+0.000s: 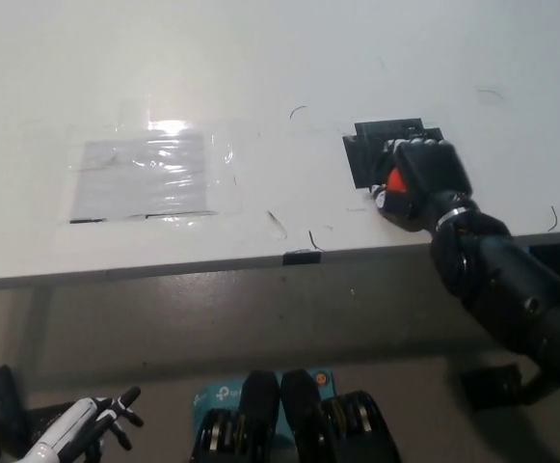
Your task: The robot uses right hand to squeeze a small tennis ball placed on the black area of the table
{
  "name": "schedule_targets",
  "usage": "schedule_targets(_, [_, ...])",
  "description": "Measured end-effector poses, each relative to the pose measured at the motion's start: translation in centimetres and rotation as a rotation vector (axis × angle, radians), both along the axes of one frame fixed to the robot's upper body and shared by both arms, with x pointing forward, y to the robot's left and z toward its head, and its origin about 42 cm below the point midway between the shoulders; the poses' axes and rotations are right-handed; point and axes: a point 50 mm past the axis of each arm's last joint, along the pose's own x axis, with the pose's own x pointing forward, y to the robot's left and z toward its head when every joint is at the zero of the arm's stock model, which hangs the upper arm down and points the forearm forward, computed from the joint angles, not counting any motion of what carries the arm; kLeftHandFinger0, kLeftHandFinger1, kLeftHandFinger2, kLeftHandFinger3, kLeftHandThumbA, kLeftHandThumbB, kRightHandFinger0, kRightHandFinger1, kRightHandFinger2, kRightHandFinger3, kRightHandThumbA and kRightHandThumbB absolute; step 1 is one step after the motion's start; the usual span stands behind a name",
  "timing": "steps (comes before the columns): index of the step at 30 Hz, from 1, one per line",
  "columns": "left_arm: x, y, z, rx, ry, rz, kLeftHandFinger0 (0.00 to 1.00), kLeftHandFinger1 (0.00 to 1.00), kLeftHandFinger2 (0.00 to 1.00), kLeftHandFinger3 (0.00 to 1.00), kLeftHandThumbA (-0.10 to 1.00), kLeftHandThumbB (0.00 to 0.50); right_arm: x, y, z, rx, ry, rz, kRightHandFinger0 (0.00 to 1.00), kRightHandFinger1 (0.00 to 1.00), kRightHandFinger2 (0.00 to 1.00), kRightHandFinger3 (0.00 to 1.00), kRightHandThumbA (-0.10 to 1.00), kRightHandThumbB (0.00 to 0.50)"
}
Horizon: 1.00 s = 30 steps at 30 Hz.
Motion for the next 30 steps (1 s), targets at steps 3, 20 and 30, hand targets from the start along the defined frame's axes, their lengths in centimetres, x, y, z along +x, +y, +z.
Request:
schedule_targets(3, [0.2,-0.1,0.2,-0.002,-0.004,-0.008,0.16,0.15,0.41,0.53,1.0,0.5,0.0,0.1,0.2,-0.009,0.003,-0.004,1.0,1.0,1.0,1.0,0.57,0.373])
schedule_targets(20, [0.2,0.0,0.2,-0.004,-0.001,-0.01,0.17,0.14,0.37,0.52,1.0,0.5,-2.4,3.4,2.2,0.223,0.059,-0.042,1.0,1.0,1.0,1.0,0.99,0.5])
schedule_targets(30, [0.0,0.1,0.1,-0.007,0.002,-0.003,0.19,0.16,0.4,0.55,1.0,0.472,-3.4,2.9,3.2,0.249,0.038,-0.021,1.0,1.0,1.0,1.0,0.96,0.5])
